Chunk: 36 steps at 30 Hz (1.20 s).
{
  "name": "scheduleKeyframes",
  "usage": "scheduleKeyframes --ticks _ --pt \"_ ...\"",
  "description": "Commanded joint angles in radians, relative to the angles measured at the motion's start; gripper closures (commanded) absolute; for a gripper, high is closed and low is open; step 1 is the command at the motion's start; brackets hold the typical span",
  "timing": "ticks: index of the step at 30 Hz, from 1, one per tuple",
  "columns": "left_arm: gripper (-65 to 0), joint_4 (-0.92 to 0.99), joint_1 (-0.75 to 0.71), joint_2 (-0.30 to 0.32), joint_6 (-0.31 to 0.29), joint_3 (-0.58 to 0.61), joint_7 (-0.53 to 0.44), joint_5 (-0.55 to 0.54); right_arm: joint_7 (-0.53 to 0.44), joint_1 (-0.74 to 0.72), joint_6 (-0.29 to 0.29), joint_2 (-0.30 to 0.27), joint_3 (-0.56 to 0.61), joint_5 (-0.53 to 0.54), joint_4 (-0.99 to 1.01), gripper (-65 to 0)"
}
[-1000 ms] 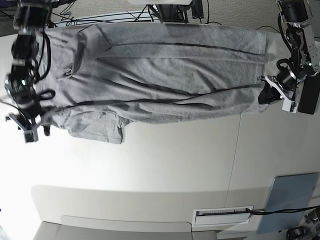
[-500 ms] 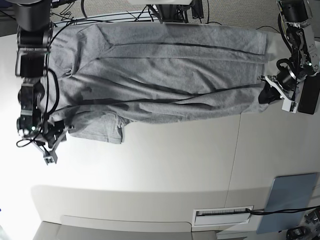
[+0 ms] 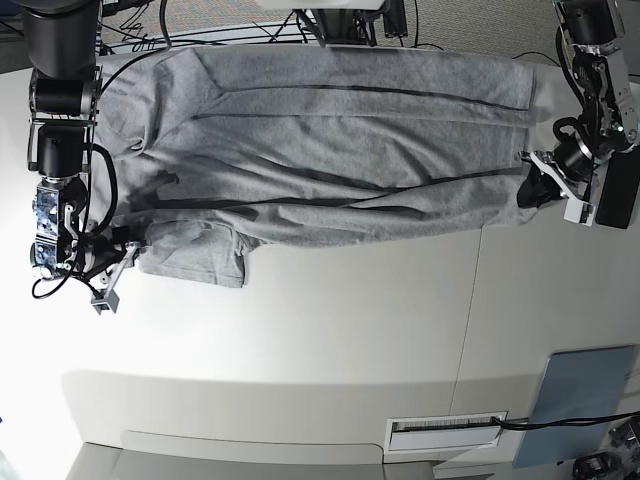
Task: Fold the T-shirt properly
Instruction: 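Lift the hem with both grippers and fold it toward the collar, then lay the hem down near the collar and open both grippers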
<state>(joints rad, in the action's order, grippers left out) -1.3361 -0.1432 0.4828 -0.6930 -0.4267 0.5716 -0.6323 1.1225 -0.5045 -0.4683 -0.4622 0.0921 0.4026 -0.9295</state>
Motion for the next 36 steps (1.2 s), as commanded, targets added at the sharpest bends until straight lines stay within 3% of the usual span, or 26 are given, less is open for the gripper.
scheduleKeyframes --ticks 1,4,12,19,23,28,36 --pt "0.0 -0.017 0.010 0.022 -0.005 -0.009 -0.021 -0.015 -0.008 -0.034 0.001 -0.018 -0.006 0.008 -0.016 -12.1" --pt "0.0 -0.017 0.010 0.021 -0.005 -0.009 -0.021 -0.015 -0.008 -0.033 0.001 -0.018 -0.006 0.006 -0.024 0.0" --pt "0.0 -0.017 0.010 0.022 -0.005 -0.009 -0.018 -0.004 0.063 -0.003 0.005 -0.037 -0.007 -0.022 -0.225 0.0" --pt "0.0 -0.017 0.010 0.022 -0.005 -0.009 -0.018 0.003 0.084 0.150 0.125 -0.131 -0.007 -0.022 -0.516 0.0" --pt "0.0 -0.017 0.010 0.022 -0.005 -0.009 -0.018 0.002 0.085 0.264 0.151 -0.171 -0.010 -0.035 -0.646 0.0" --pt "0.0 -0.017 0.010 0.022 -0.005 -0.009 -0.018 -0.001 0.052 0.415 0.181 -0.172 -0.066 -0.068 -0.766 0.0" --pt "0.0 -0.029 0.007 0.021 -0.005 -0.048 -0.018 -0.029 -0.003 0.634 0.181 -0.148 -0.253 -0.066 -0.903 0.0"
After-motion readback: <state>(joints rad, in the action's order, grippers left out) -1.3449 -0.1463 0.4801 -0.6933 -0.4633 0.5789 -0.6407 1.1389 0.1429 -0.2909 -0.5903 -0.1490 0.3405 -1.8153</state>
